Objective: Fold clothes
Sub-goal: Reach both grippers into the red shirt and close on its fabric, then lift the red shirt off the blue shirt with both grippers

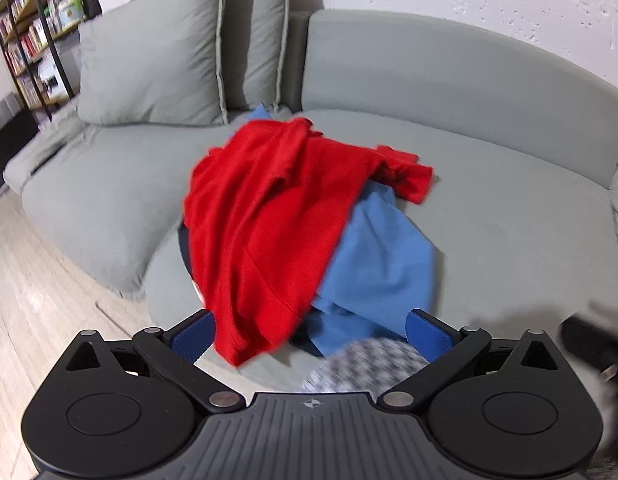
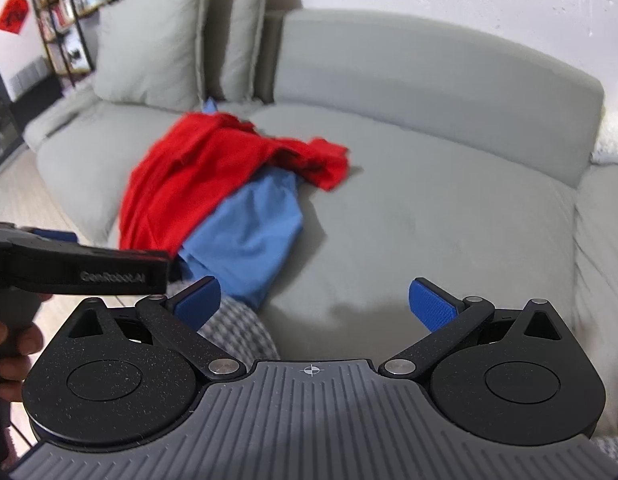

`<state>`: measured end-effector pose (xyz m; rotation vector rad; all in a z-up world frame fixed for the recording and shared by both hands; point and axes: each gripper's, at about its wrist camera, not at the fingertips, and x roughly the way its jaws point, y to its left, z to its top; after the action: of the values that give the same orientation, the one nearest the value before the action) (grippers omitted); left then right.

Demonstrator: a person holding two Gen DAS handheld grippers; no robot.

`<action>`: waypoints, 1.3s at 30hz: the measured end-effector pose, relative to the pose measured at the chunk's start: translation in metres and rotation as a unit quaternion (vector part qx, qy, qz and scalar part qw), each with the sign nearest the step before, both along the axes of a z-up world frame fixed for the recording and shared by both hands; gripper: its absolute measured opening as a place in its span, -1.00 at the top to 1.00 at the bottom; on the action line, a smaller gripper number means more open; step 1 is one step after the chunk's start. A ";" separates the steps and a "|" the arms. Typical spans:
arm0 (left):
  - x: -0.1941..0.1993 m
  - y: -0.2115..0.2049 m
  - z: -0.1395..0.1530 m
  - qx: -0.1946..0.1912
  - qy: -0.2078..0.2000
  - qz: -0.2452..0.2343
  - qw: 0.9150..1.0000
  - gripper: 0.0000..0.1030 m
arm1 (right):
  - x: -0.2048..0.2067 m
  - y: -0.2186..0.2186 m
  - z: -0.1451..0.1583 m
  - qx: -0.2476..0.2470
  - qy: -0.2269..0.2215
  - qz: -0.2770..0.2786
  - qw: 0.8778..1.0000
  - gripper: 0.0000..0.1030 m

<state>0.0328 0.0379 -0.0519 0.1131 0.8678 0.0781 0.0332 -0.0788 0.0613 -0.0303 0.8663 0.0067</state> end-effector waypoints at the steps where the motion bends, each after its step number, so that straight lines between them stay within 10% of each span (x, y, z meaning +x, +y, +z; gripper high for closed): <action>1: 0.005 0.006 -0.003 0.003 -0.006 0.003 1.000 -0.74 | 0.002 0.001 -0.001 0.003 -0.014 0.005 1.000 -1.00; 12: 0.100 0.033 -0.012 -0.003 -0.050 -0.029 0.998 -0.30 | 0.059 0.019 -0.029 0.046 -0.024 0.056 0.997 -0.97; 17: 0.136 0.029 -0.027 -0.019 -0.041 -0.038 0.998 -0.06 | 0.076 0.010 -0.053 0.059 0.014 0.046 0.997 -0.28; 28: 0.164 0.048 -0.044 -0.034 -0.018 0.038 0.999 0.75 | 0.085 -0.019 -0.079 0.101 0.049 0.023 0.993 -0.11; 34: 0.166 0.057 -0.039 -0.032 -0.020 0.054 0.998 0.88 | 0.079 -0.021 -0.078 0.123 0.063 0.027 0.990 0.03; 39: 0.146 0.045 0.003 -0.070 -0.040 0.003 0.997 0.89 | 0.073 -0.021 -0.078 0.146 0.072 0.039 0.986 0.55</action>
<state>0.1792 0.0826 -0.0493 -0.0240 0.7912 0.0260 0.1067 -0.0994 -0.0166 0.2130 1.0003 0.2105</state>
